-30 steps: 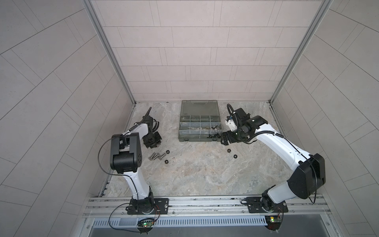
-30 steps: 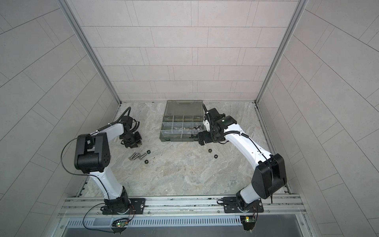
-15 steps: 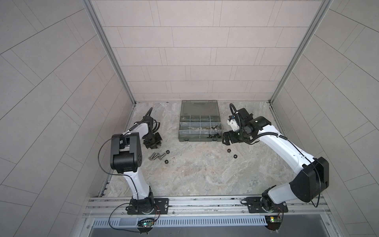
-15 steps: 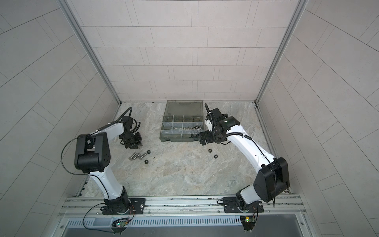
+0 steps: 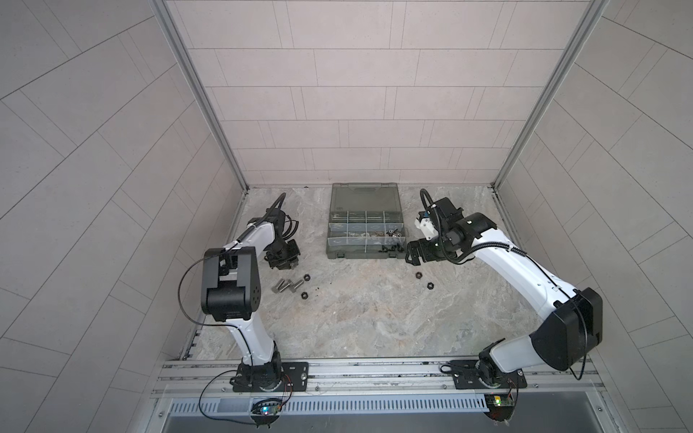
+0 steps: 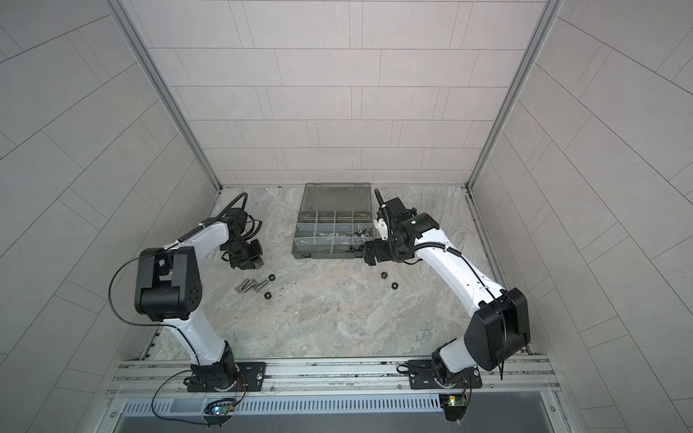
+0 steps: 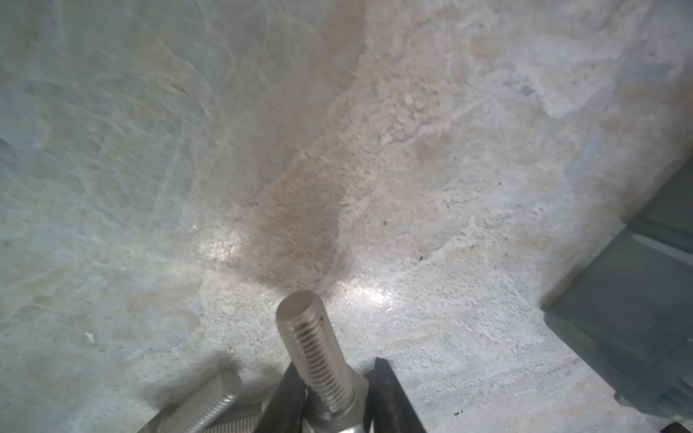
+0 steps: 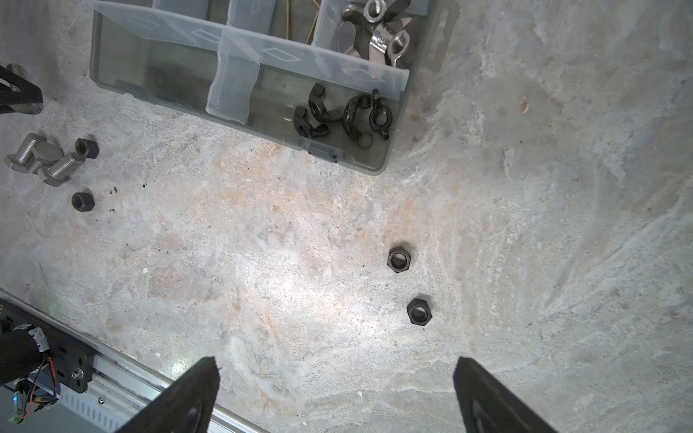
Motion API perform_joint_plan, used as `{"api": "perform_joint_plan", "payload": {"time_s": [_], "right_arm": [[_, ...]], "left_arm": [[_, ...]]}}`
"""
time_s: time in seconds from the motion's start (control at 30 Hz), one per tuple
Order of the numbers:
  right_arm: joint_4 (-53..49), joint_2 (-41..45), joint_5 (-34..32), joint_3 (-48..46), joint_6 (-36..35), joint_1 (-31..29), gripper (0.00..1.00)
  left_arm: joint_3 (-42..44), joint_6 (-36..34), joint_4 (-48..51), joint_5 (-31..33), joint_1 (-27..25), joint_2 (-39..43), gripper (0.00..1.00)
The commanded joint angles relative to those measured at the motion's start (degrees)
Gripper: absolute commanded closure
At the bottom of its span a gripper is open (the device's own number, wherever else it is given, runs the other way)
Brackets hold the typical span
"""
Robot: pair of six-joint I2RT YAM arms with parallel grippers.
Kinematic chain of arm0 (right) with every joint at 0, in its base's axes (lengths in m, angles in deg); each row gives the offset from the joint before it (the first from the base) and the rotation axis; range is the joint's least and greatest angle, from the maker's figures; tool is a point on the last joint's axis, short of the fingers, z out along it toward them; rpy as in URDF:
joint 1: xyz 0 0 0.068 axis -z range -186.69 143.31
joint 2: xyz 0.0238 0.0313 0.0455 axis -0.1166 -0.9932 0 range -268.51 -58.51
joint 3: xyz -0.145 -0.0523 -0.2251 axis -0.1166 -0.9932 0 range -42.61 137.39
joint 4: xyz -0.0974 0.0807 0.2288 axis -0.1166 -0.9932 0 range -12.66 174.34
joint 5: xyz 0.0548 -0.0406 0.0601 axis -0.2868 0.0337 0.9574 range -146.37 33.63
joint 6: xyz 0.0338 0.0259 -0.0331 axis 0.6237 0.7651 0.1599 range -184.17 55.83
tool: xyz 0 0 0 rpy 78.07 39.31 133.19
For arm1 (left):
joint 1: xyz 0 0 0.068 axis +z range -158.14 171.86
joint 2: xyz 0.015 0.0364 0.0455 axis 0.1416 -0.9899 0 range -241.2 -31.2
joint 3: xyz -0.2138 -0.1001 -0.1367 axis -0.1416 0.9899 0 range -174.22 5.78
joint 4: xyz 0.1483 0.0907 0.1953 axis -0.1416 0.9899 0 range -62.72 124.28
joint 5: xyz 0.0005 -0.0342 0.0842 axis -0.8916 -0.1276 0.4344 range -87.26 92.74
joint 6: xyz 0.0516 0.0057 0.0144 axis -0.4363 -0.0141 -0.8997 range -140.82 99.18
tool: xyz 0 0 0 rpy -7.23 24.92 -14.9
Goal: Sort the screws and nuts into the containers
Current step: 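Lift the silver hex bolt with the left gripper and carry it over the organizer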
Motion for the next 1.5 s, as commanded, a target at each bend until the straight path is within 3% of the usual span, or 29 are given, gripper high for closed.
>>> {"api": "perform_joint_plan", "payload": {"time_s": [0.0, 0.4, 0.9, 1.47], "right_arm": [[-0.85, 2.06, 0.05, -0.73, 0.58, 0.22, 0.01], [-0.76, 1.67, 0.39, -0.59, 0.38, 0.20, 0.01], [-0.76, 2.82, -0.19, -1.74, 0.22, 0.52, 0.01], [-1.55, 4.14, -1.17, -2.35, -0.07, 1.69, 0.01]], "left_arm": [[-1.77, -0.80, 2.27, -0.11, -0.81, 2.32, 0.81], [-4.39, -0.23, 3.61, -0.55, -4.38, 2.83, 0.81], [-14.20, 1.81, 5.47, -0.86, -10.62, 0.06, 0.84], [-33.41, 5.21, 5.01, -3.12, -19.54, -12.86, 0.84]]}}
